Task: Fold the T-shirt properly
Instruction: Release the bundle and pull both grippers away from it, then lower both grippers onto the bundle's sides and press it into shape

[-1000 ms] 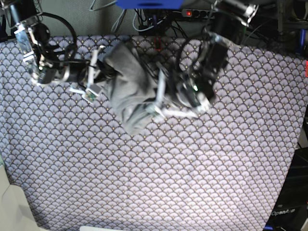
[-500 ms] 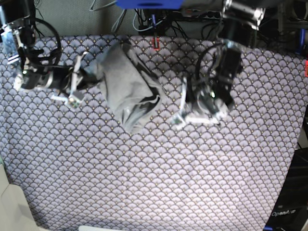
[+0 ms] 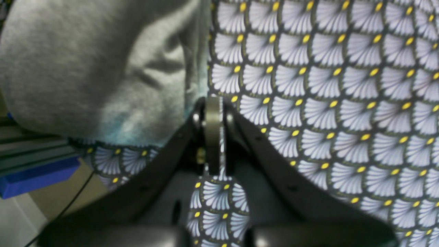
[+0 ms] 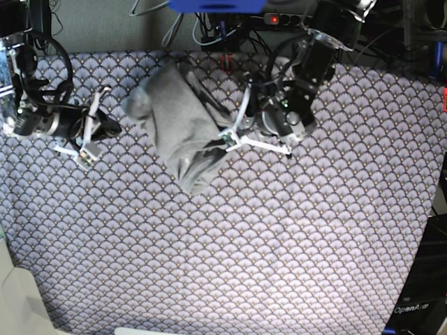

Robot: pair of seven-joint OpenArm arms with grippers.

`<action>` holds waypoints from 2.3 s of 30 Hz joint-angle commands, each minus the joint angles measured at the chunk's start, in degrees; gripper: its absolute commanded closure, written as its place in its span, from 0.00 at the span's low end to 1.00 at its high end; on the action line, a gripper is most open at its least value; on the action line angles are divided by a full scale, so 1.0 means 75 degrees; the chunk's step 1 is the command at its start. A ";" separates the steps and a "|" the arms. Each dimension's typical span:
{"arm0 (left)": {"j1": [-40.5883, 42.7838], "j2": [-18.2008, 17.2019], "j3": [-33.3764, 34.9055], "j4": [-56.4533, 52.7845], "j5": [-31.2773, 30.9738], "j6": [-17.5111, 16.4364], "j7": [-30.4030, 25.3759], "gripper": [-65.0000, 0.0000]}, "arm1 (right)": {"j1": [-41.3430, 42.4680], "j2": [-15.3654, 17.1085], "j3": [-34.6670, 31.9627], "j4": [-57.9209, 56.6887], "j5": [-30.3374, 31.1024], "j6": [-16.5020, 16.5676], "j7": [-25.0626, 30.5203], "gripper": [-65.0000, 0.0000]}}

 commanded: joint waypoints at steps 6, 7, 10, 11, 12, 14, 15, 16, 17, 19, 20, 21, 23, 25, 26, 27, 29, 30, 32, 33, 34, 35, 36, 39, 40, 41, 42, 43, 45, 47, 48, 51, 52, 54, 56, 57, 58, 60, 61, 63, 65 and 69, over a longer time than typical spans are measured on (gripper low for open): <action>-0.0439 0.0619 0.0083 -0.0429 -0.0326 -0.0051 -0.0093 1.00 | -0.0021 -0.0180 0.0009 -0.0225 0.0089 0.0022 0.0337 1.00; -0.0486 0.0666 0.0083 -0.0499 -0.0326 -0.0051 -0.0140 1.00 | -0.0115 -0.0203 -0.0050 -0.0248 0.0089 0.0022 0.0360 1.00; -0.0662 0.0830 0.0071 -0.0839 -0.0326 -0.0051 -0.0175 1.00 | -0.0232 -0.0250 -0.0296 -0.0248 0.0089 0.0022 0.0407 1.00; -0.0755 0.0901 0.0036 -0.0979 -0.0326 -0.0051 -0.0187 1.00 | -0.0256 -0.0250 -0.0425 -0.0248 0.0089 0.0022 0.0489 1.00; -0.0849 0.0948 0.0036 -0.1108 -0.0326 -0.0051 -0.0257 1.00 | -0.0256 -0.0250 -0.0518 -0.0248 0.0089 0.0022 0.0536 1.00; -0.1037 0.0983 0.0013 -0.1366 -0.0326 -0.0051 -0.0527 1.00 | -0.0267 -0.0262 -0.0741 -0.0248 0.0089 0.0022 0.0548 1.00; -0.1119 0.0994 0.0001 -0.1448 -0.0326 -0.0051 -0.0644 1.00 | -0.0326 -0.0297 -0.0811 -0.0237 0.0089 0.0022 0.0548 1.00; -0.1212 0.0994 0.0001 -0.1507 -0.0337 -0.0051 -0.0726 1.00 | -0.0396 -0.0320 -0.0847 -0.0225 0.0089 0.0022 0.0559 1.00; -0.1341 0.1030 -0.0022 -0.1554 -0.0337 -0.0051 -0.0761 1.00 | -0.0467 -0.0332 -0.0870 -0.0213 0.0089 0.0022 0.0559 1.00; -0.1552 0.1264 -0.0339 -0.1566 -0.0337 -0.0051 -0.0808 1.00 | -0.0549 -0.0344 -0.0882 -0.0202 0.0089 0.0022 0.0571 1.00; -0.1634 0.1381 -0.0562 -0.1566 -0.0337 -0.0051 -0.0808 1.00 | -0.0584 -0.0344 -0.0882 -0.0202 0.0101 0.0022 0.0571 1.00; -0.1728 0.1498 -0.0808 -0.1554 -0.0337 -0.0051 -0.0808 1.00 | -0.0607 -0.0355 -0.0905 -0.0202 0.0101 0.0022 0.0571 1.00; -0.2010 0.1768 -0.1300 -0.1554 -0.0337 -0.0051 -0.0820 1.00 | -0.0607 -0.0355 -0.1046 -0.0202 0.0101 0.0022 0.0571 1.00; -0.2267 0.1802 -0.1663 -0.1554 -0.0337 -0.0051 -0.0820 1.00 | -0.0619 -0.0355 -0.1105 -0.0202 0.0101 0.0022 0.0571 1.00; -0.2349 0.1802 -0.1792 -0.1530 -0.0337 -0.0051 -0.0820 1.00 | -0.0619 -0.0355 -0.1128 -0.0202 0.0101 0.0022 0.0571 1.00; -0.2408 0.1802 -0.1863 -0.1495 -0.0337 -0.0051 -0.0796 1.00 | -0.0619 -0.0355 -0.1105 -0.0202 0.0101 0.0022 0.0571 1.00; -0.2431 0.1802 -0.1898 -0.1472 -0.0337 -0.0051 -0.0738 1.00 | -0.0619 -0.0344 -0.1046 -0.0202 0.0101 0.0022 0.0571 1.00; -0.2431 0.1802 -0.1898 -0.1448 -0.0337 -0.0051 -0.0738 1.00 | -0.0619 -0.0320 -0.0940 -0.0202 0.0101 0.0022 0.0571 1.00; -0.2385 0.1663 -0.1910 -0.1261 -0.0337 -0.0051 -0.0726 1.00 | -0.0631 -0.0238 -0.0647 -0.0202 0.0101 0.0022 0.0571 1.00; -0.2326 0.1498 -0.1910 -0.1073 -0.0337 -0.0051 -0.0714 1.00 | -0.0643 -0.0156 -0.0436 -0.0213 0.0101 0.0022 0.0571 1.00; -0.2162 0.1346 -0.1910 -0.0897 -0.0337 -0.0051 -0.0644 1.00 | -0.0643 -0.0109 -0.0272 -0.0213 0.0101 0.0022 0.0571 1.00; -0.1998 0.1194 -0.1910 -0.0769 -0.0337 -0.0051 -0.0515 1.00 | -0.0643 -0.0074 -0.0132 -0.0213 0.0101 0.0022 0.0559 1.00; -0.1881 0.1018 -0.1910 -0.0593 -0.0337 -0.0051 -0.0374 1.00 | -0.0643 -0.0062 0.0068 -0.0213 0.0101 0.0022 0.0524 1.00; -0.1435 0.0408 -0.1910 -0.0077 -0.0396 -0.0051 -0.0187 1.00 | -0.0643 0.0020 0.0607 -0.0213 0.0112 0.0022 0.0512 1.00; -0.1236 0.0233 -0.1910 0.0134 -0.0349 -0.0051 -0.0187 1.00 | -0.0643 0.0031 0.0771 -0.0202 0.0136 0.0022 0.0501 1.00; -0.1072 0.0057 -0.1910 0.0263 -0.0337 -0.0051 -0.0187 1.00 | -0.0643 0.0031 0.0912 -0.0202 0.0148 0.0022 0.0501 1.00; -0.0884 -0.0166 -0.1910 0.0380 -0.0337 -0.0051 -0.0187 1.00 | -0.0643 0.0008 0.1076 -0.0190 0.0159 0.0022 0.0501 1.00; -0.0755 -0.0400 -0.1910 0.0486 -0.0337 -0.0051 -0.0187 1.00 | -0.0643 -0.0016 0.1228 -0.0096 0.0159 0.0022 0.0501 1.00; -0.0486 -0.0822 -0.1957 0.0615 -0.0337 -0.0051 -0.0257 1.00 | -0.0748 -0.0133 0.1380 0.0326 0.0159 0.0022 0.0489 1.00; -0.0298 -0.1127 -0.2308 0.0673 -0.0396 -0.0051 -0.0269 1.00 | -0.0900 -0.0309 0.1486 0.0947 0.0136 0.0022 0.0524 1.00; -0.0286 -0.1174 -0.2578 0.0685 -0.0408 -0.0051 -0.0269 1.00 | -0.0900 -0.0391 0.1509 0.1275 0.0124 0.0022 0.0524 1.00; -0.0228 -0.1209 -0.3304 0.0802 -0.0372 -0.0051 -0.0198 1.00 | -0.0900 -0.0777 0.1486 0.1967 0.0112 0.0022 0.0501 1.00; -0.0228 -0.1209 -0.3609 0.0884 -0.0337 -0.0051 -0.0187 1.00 | -0.0889 -0.0930 0.1474 0.2084 0.0112 0.0022 0.0489 1.00; -0.0228 -0.1209 -0.4113 0.1084 -0.0384 -0.0051 -0.0187 1.00 | -0.0877 -0.1188 0.1462 0.2096 0.0112 0.0022 0.0489 1.00; -0.0228 -0.1209 -0.4477 0.1271 -0.0349 -0.0051 -0.0187 1.00 | -0.0877 -0.1422 0.1404 0.2096 0.0101 0.0022 0.0489 1.00; -0.0228 -0.1209 -0.4652 0.1353 -0.0349 -0.0051 -0.0175 1.00 | -0.0877 -0.1481 0.1263 0.2096 0.0101 0.0022 0.0489 1.00; -0.0228 -0.1209 -0.4781 0.1400 -0.0372 -0.0051 -0.0175 1.00 | -0.0854 -0.1492 0.1064 0.2096 0.0101 0.0022 0.0501 1.00; -0.0228 -0.1209 -0.4875 0.1412 -0.0396 -0.0051 -0.0175 1.00 | -0.0666 -0.1504 0.0548 0.2084 0.0101 0.0022 0.0512 1.00; -0.0228 -0.1209 -0.4875 0.1412 -0.0396 -0.0051 -0.0175 1.00 | -0.0607 -0.1516 0.0302 0.2061 0.0101 0.0022 0.0512 1.00; -0.0216 -0.1162 -0.4875 0.1412 -0.0361 -0.0051 -0.0175 1.00 | -0.0525 -0.1551 -0.0132 0.1932 0.0101 0.0022 0.0559 1.00; -0.0181 -0.1162 -0.4875 0.1412 -0.0396 -0.0051 -0.0175 1.00 | -0.0338 -0.1739 -0.0436 0.1744 0.0101 0.0022 0.0559 1.00; -0.0064 -0.1104 -0.4852 0.1412 -0.0419 -0.0051 -0.0175 1.00 | -0.0021 -0.2055 -0.0694 0.0889 0.0089 0.0022 0.0571 1.00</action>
